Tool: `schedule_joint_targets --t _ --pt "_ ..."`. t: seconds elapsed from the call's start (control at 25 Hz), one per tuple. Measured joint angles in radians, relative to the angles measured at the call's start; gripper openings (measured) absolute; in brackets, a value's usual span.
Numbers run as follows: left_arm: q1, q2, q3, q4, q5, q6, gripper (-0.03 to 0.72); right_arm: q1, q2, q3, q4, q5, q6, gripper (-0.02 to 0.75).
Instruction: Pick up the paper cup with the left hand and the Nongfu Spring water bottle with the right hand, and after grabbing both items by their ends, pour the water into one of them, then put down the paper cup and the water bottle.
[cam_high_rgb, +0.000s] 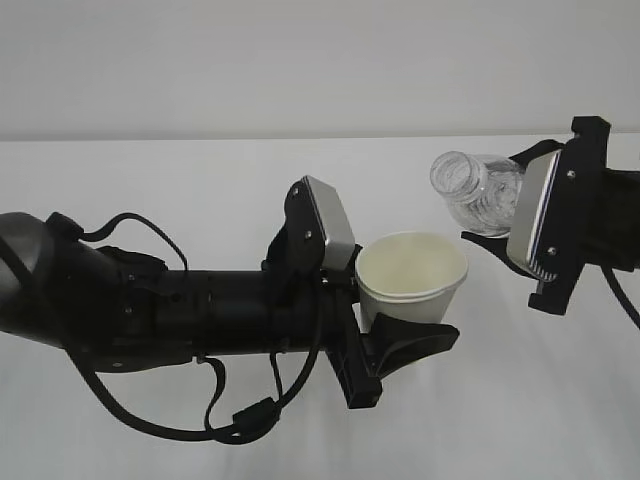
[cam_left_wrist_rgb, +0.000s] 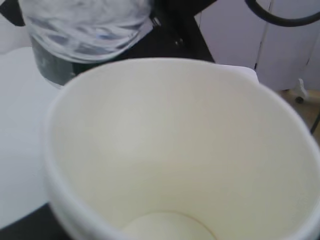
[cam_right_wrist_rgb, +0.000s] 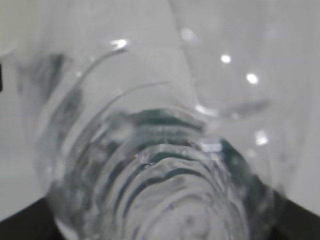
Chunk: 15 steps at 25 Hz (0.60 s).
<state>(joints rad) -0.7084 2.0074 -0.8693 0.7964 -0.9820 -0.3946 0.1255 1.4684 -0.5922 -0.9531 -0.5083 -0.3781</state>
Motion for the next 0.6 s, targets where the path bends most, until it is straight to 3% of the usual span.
schedule_joint_targets --t 0.6 --pt "0.0 0.0 0.0 -0.007 -0.005 0.005 0.451 0.0 0.0 -0.008 0.071 -0.024 -0.243 0.498"
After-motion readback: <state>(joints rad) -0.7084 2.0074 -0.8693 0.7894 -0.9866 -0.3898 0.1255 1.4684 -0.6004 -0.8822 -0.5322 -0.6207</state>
